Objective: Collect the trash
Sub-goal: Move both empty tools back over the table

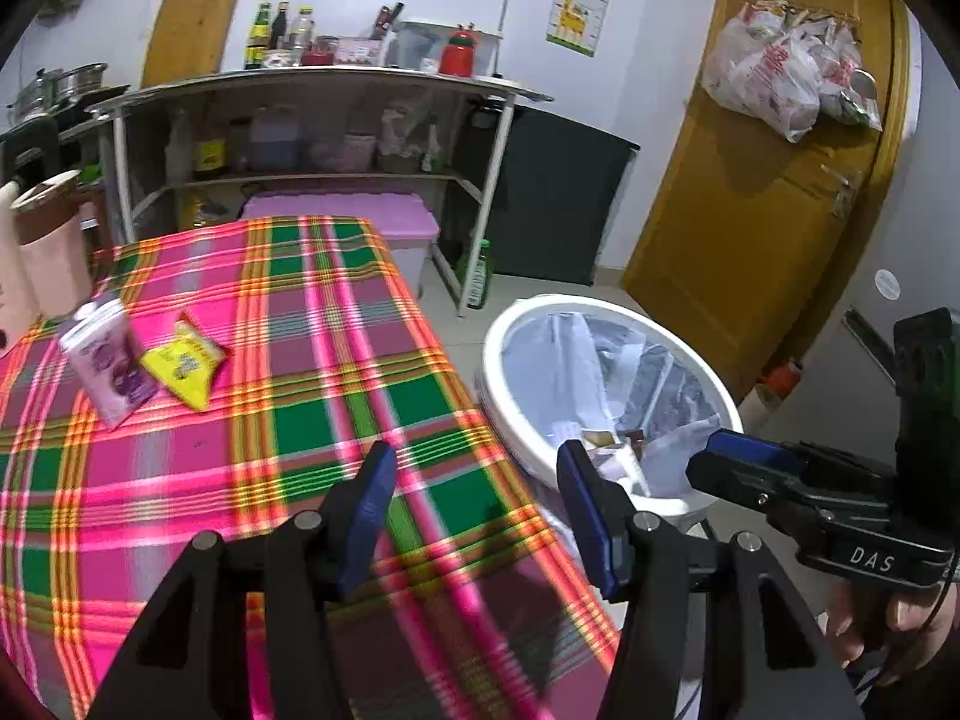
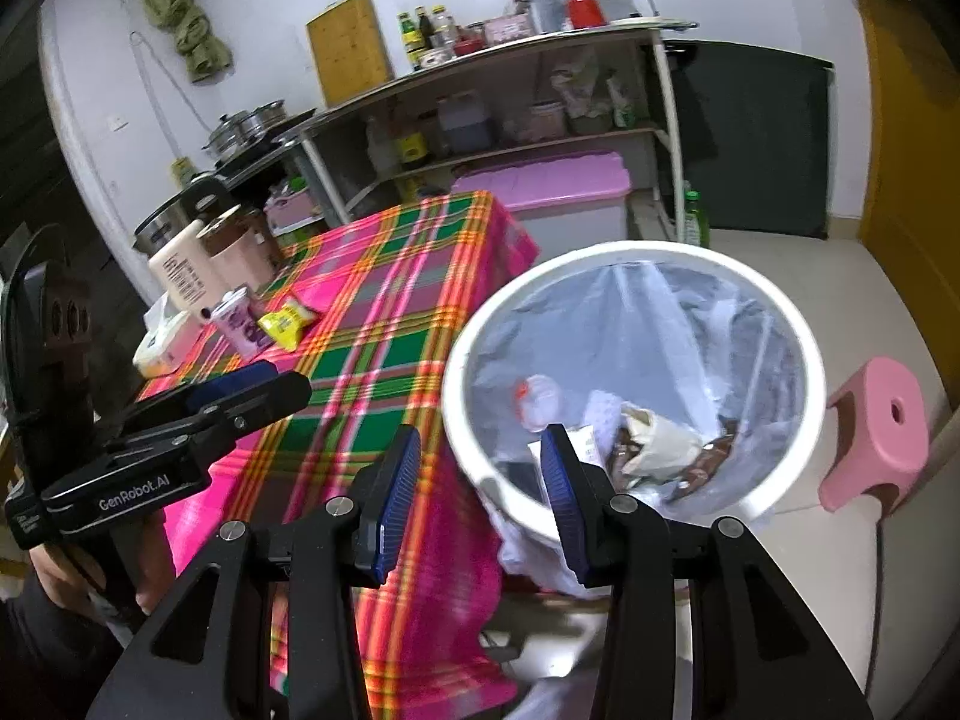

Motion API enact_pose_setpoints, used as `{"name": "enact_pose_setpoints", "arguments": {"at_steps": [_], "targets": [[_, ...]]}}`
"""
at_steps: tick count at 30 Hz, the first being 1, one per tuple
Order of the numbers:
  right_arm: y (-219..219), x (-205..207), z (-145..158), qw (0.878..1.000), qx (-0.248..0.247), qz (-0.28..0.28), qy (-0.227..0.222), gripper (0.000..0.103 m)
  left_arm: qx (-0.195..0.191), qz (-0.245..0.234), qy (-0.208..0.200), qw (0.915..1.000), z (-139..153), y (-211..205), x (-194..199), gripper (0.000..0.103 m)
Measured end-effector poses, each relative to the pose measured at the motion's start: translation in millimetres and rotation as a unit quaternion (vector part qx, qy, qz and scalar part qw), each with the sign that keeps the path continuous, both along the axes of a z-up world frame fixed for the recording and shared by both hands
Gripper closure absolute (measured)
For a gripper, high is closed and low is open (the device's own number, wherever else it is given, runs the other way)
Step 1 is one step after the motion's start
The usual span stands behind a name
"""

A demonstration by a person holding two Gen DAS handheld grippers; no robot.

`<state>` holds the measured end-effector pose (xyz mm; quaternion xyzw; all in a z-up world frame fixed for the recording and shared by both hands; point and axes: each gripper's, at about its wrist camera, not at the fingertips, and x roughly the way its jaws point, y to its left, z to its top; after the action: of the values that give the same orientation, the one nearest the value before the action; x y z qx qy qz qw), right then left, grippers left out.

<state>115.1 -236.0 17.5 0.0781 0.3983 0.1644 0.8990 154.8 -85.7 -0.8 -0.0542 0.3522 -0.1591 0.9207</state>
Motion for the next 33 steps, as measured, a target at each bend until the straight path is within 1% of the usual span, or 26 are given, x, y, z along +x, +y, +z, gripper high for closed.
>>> {"name": "enact_pose_setpoints", "arguments": {"at_steps": [12,19,24,33], "targets": [[45,1,-5,0.998,-0.001,0.06,0.002,0.06,0.017,0.057,-0.002,0.9982,-5,44,-14,0.045],[63,10,-7,0.997,0.001,0.077,0.004,0.059,0.023,0.086,-0.003,0.996,-7,67,-19,0.045],[78,18,-7,0.996,-0.003,0.093,0.004,0.055,0.027,0.103,-0.004,0.9943,-8,84,-16,0.045],[113,35,-7,0.991,-0.013,0.131,0.002,0.053,0.035,0.137,-0.004,0.99,-9,123,-4,0.045]]}}
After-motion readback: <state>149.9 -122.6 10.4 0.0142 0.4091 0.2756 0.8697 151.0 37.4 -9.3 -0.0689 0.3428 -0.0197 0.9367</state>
